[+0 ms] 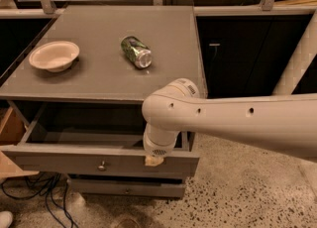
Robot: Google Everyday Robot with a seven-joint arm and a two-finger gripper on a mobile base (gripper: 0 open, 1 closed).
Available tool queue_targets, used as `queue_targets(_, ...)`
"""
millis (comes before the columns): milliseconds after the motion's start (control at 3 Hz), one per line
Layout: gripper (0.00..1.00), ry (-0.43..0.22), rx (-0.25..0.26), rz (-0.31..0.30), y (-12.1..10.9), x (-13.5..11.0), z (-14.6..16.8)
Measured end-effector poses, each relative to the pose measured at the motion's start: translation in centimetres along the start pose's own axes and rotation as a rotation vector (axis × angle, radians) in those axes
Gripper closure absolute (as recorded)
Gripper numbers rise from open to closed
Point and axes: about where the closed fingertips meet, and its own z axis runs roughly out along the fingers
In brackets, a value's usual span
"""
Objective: Open top drawer
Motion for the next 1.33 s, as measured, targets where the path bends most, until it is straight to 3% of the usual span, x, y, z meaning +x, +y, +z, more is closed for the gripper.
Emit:
queue_targets(667, 1.0, -0.029, -0.013, -0.025, 1.8, 0.1, -0.6)
queue_targets(1333, 1.0, -0.024, -0.011, -0.025, 1.8, 0.5, -0.7)
